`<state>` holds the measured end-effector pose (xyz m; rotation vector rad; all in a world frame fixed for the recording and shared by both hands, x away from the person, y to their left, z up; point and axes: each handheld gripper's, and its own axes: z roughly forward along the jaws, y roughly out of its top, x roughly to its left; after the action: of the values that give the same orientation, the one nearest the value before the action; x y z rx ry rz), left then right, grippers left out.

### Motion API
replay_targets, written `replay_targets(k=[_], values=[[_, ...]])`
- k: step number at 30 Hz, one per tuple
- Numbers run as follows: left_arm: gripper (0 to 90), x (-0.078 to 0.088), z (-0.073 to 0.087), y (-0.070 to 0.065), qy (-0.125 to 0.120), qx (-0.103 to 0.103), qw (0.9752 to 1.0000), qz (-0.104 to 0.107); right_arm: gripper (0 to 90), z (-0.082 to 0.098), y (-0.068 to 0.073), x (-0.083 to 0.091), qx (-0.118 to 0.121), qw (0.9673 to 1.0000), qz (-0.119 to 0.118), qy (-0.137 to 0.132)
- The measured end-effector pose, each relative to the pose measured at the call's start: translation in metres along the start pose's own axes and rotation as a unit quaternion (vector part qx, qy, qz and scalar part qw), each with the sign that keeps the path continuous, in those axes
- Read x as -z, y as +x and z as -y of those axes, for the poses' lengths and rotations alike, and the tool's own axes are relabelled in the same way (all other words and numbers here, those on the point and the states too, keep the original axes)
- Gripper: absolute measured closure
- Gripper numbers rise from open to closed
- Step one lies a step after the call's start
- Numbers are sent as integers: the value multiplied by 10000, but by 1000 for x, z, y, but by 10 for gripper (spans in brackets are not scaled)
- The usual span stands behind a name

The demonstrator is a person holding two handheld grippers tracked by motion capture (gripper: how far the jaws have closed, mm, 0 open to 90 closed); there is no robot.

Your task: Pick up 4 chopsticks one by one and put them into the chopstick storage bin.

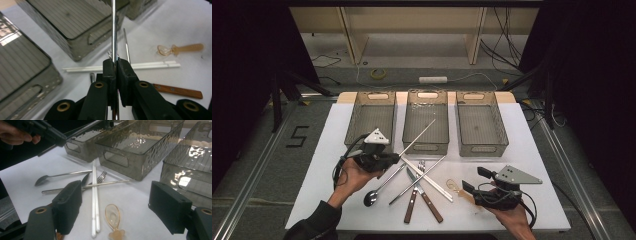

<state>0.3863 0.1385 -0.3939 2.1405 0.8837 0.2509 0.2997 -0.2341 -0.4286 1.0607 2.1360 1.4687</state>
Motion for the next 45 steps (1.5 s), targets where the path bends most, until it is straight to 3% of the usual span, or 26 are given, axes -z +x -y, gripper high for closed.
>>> replay_targets(k=[9,24,37,45], values=[[845,7,-8,30,-277,317,9987,-271,260,0,-1,1,-15,10000,3,-39],[844,11,-20,66,-548,612,9941,-707,256,0,-1,1,-25,10000,5,-49],[844,8,-23,108,-606,1051,9863,-1116,256,0,-1,1,-42,10000,-4,-44],[844,3,-18,136,-583,1374,9791,-1380,256,0,-1,1,-41,10000,-14,-45]])
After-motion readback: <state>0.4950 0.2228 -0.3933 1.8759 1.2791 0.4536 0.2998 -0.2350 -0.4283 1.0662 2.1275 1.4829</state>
